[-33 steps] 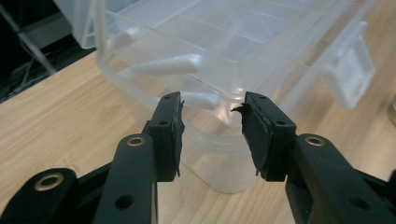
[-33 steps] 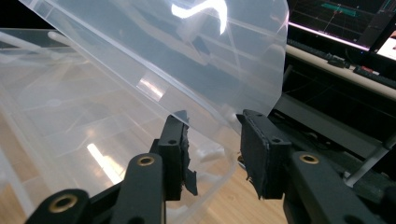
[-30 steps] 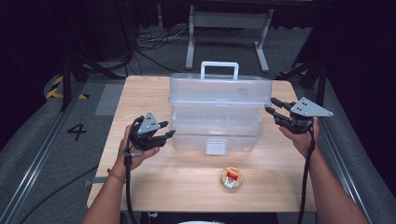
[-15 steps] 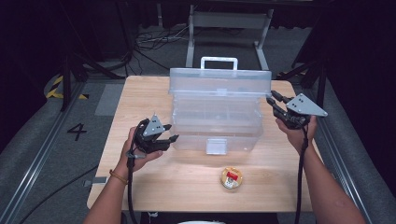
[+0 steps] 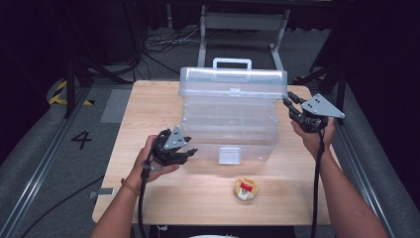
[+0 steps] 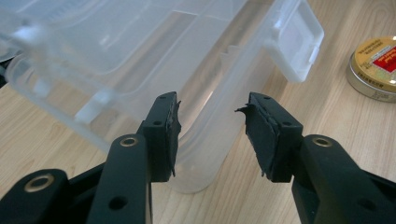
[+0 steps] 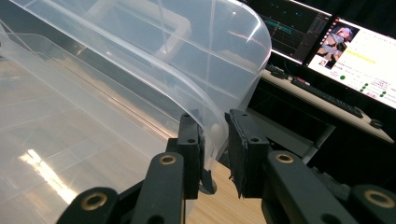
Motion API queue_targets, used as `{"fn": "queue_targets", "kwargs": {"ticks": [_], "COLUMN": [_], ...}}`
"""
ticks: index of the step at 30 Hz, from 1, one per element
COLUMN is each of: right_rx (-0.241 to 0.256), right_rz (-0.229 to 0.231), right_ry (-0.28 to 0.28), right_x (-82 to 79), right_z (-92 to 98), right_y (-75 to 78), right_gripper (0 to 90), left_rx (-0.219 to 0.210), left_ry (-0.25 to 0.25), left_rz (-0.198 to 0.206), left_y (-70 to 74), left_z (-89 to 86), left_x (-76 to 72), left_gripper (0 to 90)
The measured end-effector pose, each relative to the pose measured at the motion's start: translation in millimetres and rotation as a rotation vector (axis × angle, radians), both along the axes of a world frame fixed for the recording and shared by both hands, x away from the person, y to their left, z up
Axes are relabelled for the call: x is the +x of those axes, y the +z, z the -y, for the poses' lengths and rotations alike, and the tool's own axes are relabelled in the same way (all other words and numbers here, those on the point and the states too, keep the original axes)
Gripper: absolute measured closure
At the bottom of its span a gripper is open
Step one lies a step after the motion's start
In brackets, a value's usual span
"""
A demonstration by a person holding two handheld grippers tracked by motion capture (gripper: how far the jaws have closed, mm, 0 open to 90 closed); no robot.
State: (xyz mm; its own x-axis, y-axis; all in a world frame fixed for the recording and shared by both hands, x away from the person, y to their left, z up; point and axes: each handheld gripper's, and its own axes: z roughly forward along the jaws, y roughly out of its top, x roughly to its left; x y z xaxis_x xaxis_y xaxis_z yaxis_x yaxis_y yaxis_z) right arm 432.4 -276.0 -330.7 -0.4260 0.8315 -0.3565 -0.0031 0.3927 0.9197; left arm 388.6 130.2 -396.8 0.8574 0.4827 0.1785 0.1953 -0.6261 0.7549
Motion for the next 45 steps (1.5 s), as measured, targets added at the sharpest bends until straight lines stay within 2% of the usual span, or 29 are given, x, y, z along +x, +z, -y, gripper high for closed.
{"fn": "queue_targets", "kwargs": {"ticks": [6,8,10,13,15,16,18,27,30,41,45], "right_rx": [0.007,0.035,0.049,0.05,0.03,0.028,0.013,0.009,0.01,0.063,0.041], "right_rz": [-0.001,0.004,0.0,-0.002,0.0,-0.002,0.006,0.006,0.003,0.002,-0.006], "right_ry": [-0.019,-0.027,-0.032,-0.042,-0.069,-0.074,-0.093,-0.138,-0.137,-0.146,-0.155], "right_x": [2.9,4.4,6.0,7.2,9.8,10.4,11.2,18.7,22.9,40.5,48.6], "right_z": [-1.2,-1.4,-1.9,-3.1,-5.8,-6.7,-8.9,-13.3,-13.1,-12.5,-13.5], "right_y": [2.6,1.7,2.5,4.1,7.9,8.9,9.7,14.3,16.5,20.1,25.2], "right_gripper": [76.2,76.2,76.6,76.9,77.9,78.7,79.5,81.6,81.9,83.5,84.7], "left_rx": [0.084,0.104,0.109,0.116,0.112,0.164,0.16,0.156,0.157,0.135,0.138], "left_ry": [-0.019,-0.023,-0.018,-0.015,-0.018,-0.016,-0.02,-0.042,-0.056,-0.082,-0.083], "left_rz": [-0.034,-0.039,-0.046,-0.03,-0.039,-0.017,-0.016,-0.012,-0.013,-0.012,-0.006], "left_y": [-0.6,-2.3,-3.0,-5.4,-7.5,-9.9,-9.8,-10.0,-9.9,-10.8,-10.9], "left_z": [14.8,17.2,19.2,21.1,20.5,21.6,21.2,18.4,18.0,15.7,15.6], "left_x": [8.2,12.6,16.0,17.0,18.2,18.2,18.4,19.7,20.6,22.3,22.0], "left_gripper": [53.4,53.8,58.4,61.9,64.9,65.7,65.9,67.4,68.3,69.8,69.8]}}
